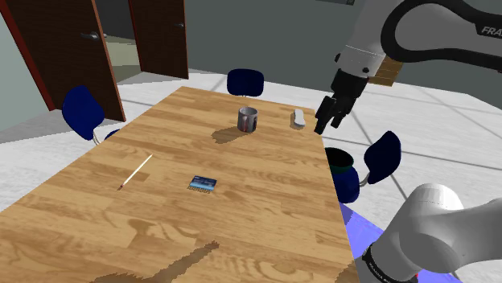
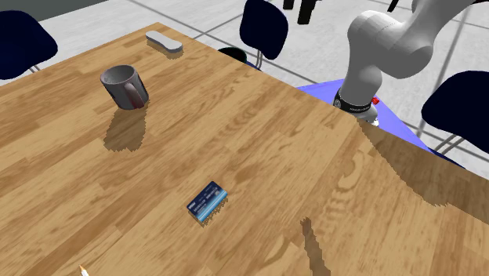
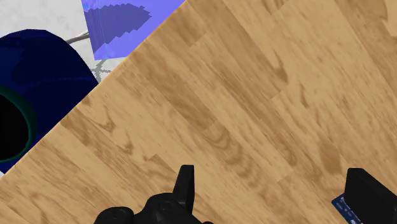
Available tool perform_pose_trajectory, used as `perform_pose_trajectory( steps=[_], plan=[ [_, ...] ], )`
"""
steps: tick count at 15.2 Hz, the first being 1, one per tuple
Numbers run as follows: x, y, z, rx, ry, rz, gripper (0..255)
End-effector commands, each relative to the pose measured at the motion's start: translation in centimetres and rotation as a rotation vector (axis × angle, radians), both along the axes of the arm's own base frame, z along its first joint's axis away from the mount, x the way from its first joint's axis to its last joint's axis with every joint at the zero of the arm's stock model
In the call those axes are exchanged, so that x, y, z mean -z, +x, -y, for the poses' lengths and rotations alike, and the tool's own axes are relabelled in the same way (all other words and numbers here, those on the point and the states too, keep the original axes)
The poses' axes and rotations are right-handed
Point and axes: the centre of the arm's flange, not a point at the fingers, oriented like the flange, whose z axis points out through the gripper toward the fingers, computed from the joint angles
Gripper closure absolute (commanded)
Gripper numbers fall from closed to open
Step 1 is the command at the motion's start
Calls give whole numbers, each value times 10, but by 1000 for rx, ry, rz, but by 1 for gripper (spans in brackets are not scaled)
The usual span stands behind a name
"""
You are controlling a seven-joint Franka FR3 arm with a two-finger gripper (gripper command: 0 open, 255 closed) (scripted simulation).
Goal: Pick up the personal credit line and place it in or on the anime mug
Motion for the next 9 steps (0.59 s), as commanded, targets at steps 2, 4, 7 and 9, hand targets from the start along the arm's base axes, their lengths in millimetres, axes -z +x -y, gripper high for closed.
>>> perform_pose_trajectory(
  steps=[2,4,7,9],
  plan=[
    [10,6,-4,-20,2,17,0],
    [28,18,-12,-61,6,50,0],
    [55,37,-26,-123,11,100,0],
    [73,49,-35,-164,15,133,0]
  ],
)
